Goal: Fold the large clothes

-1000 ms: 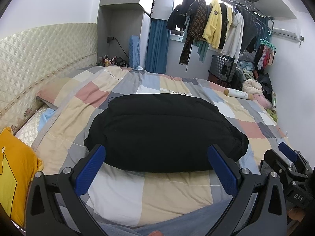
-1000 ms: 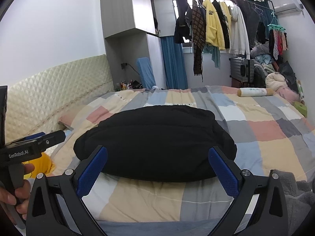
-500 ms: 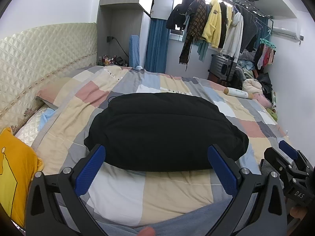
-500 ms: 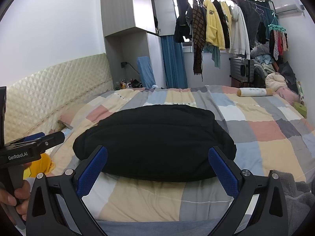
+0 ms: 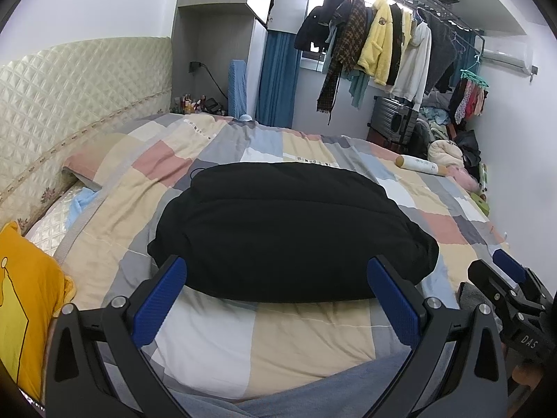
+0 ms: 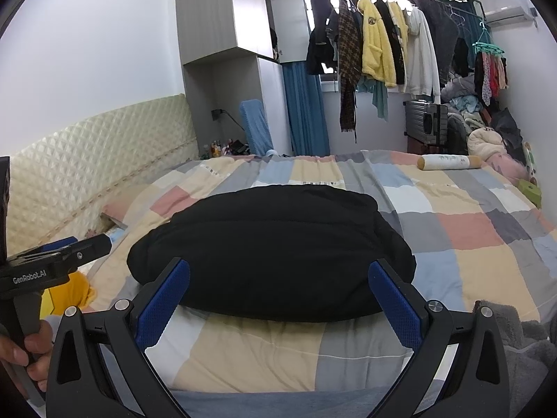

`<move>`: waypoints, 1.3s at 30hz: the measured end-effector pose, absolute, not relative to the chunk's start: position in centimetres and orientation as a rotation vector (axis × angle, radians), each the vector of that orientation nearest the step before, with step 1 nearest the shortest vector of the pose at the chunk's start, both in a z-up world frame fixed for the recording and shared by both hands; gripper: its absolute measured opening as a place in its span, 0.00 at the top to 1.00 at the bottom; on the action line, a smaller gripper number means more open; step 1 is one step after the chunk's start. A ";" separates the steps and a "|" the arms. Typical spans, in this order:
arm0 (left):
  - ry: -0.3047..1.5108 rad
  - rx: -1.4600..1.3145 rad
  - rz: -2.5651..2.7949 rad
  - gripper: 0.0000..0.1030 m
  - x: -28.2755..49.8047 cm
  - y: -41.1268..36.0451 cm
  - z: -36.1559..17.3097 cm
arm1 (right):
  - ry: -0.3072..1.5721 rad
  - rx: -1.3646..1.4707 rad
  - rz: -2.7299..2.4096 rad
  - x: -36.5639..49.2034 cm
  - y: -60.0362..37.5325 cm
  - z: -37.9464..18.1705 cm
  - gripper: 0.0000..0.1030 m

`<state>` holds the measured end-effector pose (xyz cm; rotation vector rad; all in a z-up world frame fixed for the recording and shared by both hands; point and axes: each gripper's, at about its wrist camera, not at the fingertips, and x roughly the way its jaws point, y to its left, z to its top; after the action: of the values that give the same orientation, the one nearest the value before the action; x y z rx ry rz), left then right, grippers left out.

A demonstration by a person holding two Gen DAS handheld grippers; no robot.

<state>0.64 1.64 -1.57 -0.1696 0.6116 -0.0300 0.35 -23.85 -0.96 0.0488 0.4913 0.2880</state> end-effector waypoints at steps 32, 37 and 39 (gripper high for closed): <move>0.616 -0.168 -0.024 0.00 0.5 2.0 -1.1 | 0.497 0.046 0.276 0.4 -23.8 -1.6 0.00; 0.624 -0.159 -0.016 0.00 0.5 1.9 -1.2 | 0.498 0.045 0.275 0.4 -23.8 -1.7 0.00; 0.625 -0.157 -0.019 0.00 0.5 1.8 -1.2 | 0.499 0.046 0.276 0.4 -23.8 -1.7 0.00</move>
<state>0.50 1.84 -1.18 -0.1572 0.6247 -0.0191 0.40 -23.79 -1.67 0.0463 0.4989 0.2763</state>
